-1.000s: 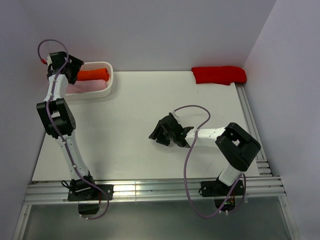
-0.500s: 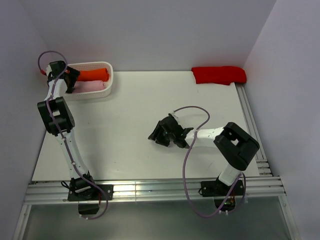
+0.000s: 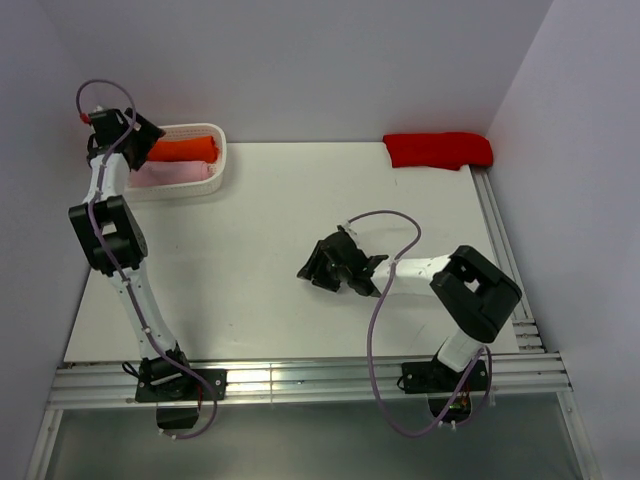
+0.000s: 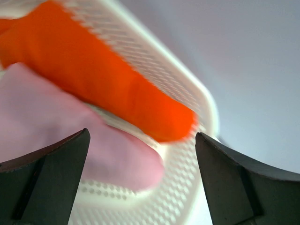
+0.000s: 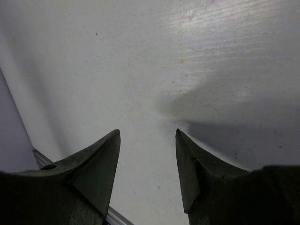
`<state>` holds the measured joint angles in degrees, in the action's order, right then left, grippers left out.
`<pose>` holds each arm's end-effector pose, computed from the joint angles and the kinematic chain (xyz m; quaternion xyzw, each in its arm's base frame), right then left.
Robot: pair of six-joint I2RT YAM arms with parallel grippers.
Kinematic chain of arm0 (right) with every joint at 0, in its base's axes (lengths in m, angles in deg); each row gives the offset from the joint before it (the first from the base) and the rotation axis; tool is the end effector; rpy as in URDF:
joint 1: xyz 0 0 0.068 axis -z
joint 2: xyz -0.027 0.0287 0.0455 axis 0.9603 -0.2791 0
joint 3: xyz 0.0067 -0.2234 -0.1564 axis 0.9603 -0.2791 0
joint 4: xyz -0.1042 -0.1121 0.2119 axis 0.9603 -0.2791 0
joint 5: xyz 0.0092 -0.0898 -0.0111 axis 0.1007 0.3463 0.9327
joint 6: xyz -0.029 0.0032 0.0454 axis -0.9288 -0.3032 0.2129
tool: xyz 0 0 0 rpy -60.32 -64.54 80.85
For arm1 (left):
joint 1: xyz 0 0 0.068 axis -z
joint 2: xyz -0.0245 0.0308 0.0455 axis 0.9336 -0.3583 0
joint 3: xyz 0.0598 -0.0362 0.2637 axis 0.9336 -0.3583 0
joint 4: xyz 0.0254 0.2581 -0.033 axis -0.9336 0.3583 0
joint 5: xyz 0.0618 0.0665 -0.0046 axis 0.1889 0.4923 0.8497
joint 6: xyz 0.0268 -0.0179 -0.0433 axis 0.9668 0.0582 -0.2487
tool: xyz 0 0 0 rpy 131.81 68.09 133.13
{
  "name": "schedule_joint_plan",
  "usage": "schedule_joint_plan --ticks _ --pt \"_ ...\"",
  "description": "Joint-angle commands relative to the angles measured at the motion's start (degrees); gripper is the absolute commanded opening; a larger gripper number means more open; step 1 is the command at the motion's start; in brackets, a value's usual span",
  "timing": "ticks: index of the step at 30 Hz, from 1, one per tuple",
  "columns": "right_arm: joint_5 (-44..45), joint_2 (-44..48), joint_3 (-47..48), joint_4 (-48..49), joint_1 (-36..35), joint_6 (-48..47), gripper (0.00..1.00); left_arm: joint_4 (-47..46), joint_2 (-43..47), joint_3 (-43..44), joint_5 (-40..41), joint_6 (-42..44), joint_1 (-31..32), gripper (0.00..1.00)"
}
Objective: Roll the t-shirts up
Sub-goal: Place the rolled tshirt into the container
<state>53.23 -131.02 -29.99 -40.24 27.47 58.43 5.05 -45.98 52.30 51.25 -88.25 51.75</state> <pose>0.2213 0.2323 0.1468 0.1350 0.9049 0.3332 0.2279 0.5244 0.1560 0.2449 -0.3935 0.7713 -0.1878 0.4636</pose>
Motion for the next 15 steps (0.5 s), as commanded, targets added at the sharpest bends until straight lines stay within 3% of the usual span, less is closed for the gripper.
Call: schedule_joint_plan --ticks 1,4,5,8,12,15 --pt "4.1 5.8 2.0 -1.1 0.4 -2.3 0.58 -5.4 13.7 -0.7 -14.3 10.7 0.6 0.99" --pt "8.0 10.2 2.5 -3.2 0.4 -3.7 0.59 -0.9 20.5 -4.9 -23.8 20.0 0.6 0.99" --pt "8.9 11.4 2.6 -3.8 0.4 -4.0 0.59 1.7 22.5 -7.1 -31.2 22.5 0.6 0.99" --pt "13.1 17.2 2.3 -5.8 0.4 -5.3 0.59 8.6 31.8 -17.8 -40.3 33.4 0.9 0.99" --pt "18.3 26.1 2.3 -10.8 0.4 -7.0 0.6 17.7 45.5 -29.6 -42.4 51.3 4.5 0.99" --pt "21.4 32.4 0.5 -12.2 0.5 -7.4 0.61 20.5 54.4 -39.2 -41.9 55.9 7.2 0.99"
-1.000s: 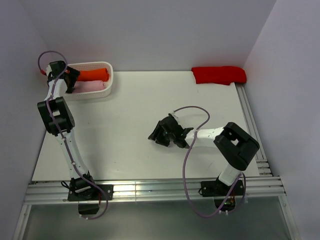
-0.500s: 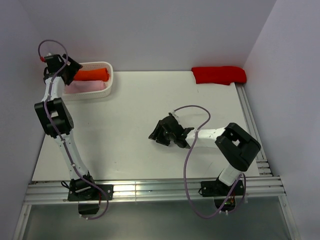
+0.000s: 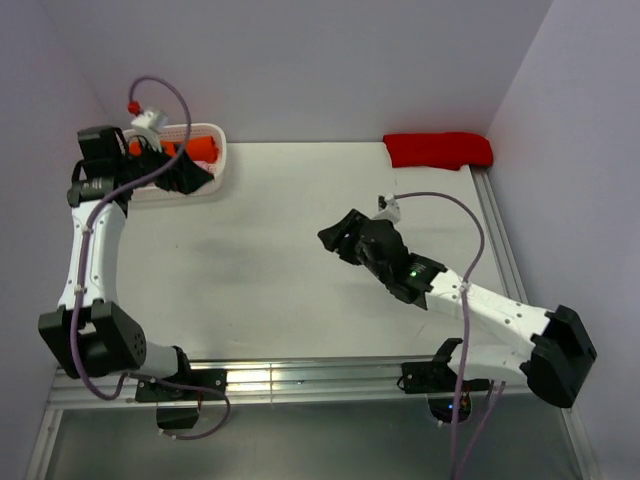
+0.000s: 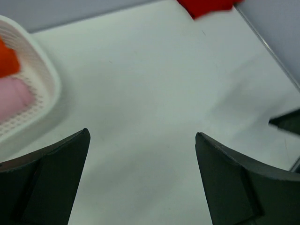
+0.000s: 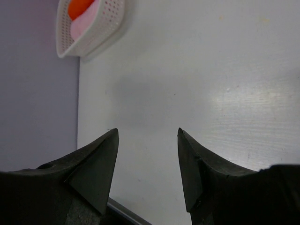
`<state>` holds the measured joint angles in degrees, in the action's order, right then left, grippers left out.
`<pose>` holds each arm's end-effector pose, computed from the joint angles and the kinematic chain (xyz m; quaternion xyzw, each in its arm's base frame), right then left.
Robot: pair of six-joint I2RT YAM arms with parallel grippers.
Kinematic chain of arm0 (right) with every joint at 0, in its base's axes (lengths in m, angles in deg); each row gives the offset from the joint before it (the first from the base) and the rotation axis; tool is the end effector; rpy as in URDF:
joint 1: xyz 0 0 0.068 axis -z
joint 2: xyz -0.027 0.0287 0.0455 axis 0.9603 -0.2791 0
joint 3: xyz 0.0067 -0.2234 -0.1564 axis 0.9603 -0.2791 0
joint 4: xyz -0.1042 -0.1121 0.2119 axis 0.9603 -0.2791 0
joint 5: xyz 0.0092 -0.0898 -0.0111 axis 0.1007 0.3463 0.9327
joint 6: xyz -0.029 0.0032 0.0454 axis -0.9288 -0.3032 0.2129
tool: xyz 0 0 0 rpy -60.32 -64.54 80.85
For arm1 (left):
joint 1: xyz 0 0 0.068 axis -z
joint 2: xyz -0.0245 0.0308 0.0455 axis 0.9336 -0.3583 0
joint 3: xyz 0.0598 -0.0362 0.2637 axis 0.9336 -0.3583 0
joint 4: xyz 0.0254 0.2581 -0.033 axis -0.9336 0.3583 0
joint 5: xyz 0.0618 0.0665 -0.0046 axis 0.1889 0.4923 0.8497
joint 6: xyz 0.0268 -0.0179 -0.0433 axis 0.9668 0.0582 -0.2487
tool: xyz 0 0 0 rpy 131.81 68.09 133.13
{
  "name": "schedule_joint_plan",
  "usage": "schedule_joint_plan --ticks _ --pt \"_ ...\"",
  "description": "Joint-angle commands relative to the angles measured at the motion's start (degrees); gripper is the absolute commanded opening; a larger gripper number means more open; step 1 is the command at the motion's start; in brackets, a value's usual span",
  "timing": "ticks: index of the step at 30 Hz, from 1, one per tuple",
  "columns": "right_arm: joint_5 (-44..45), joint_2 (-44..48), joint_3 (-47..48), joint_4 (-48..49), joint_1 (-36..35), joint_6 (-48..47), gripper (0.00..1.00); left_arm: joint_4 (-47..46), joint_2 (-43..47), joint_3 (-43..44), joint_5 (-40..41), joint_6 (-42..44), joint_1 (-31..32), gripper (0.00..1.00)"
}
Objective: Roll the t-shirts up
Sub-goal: Place the rolled tshirt into the container
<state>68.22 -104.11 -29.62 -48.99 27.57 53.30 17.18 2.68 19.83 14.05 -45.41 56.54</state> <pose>0.1912 0.1867 0.2663 0.1564 0.8194 0.3644 0.4139 0.3246 0.0447 0.3979 0.1274 0.7960 -0.2905 0.5156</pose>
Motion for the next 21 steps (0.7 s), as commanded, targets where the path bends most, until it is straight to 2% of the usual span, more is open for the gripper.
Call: schedule_joint_plan --ticks 1,3,6,8,12,18,21 --pt "7.9 7.1 -0.9 -3.6 0.3 -2.2 0.61 9.4 7.9 -10.5 -4.7 14.8 3.4 0.99" --pt "9.3 11.3 -2.2 -4.3 0.3 -1.9 0.62 9.7 13.8 -14.4 -3.5 15.9 6.7 0.99" --pt "12.5 14.9 -3.7 -6.2 0.3 -2.5 0.65 5.9 19.5 -21.5 -2.6 12.9 11.3 0.99" --pt "14.3 15.8 -3.4 -7.8 0.3 -2.9 0.67 6.6 19.0 -22.8 -4.3 11.8 11.9 0.99" --pt "15.3 16.5 -2.4 -10.8 0.3 -3.8 0.68 7.4 17.0 -22.7 -2.4 10.8 13.6 0.99" --pt "14.9 17.2 -3.7 -9.9 0.3 -4.3 0.68 5.1 18.3 -24.2 -1.5 9.5 13.8 0.99" --pt "15.6 17.4 -3.6 -9.8 0.3 -4.6 0.74 5.7 18.0 -24.3 -1.3 9.5 13.8 0.99"
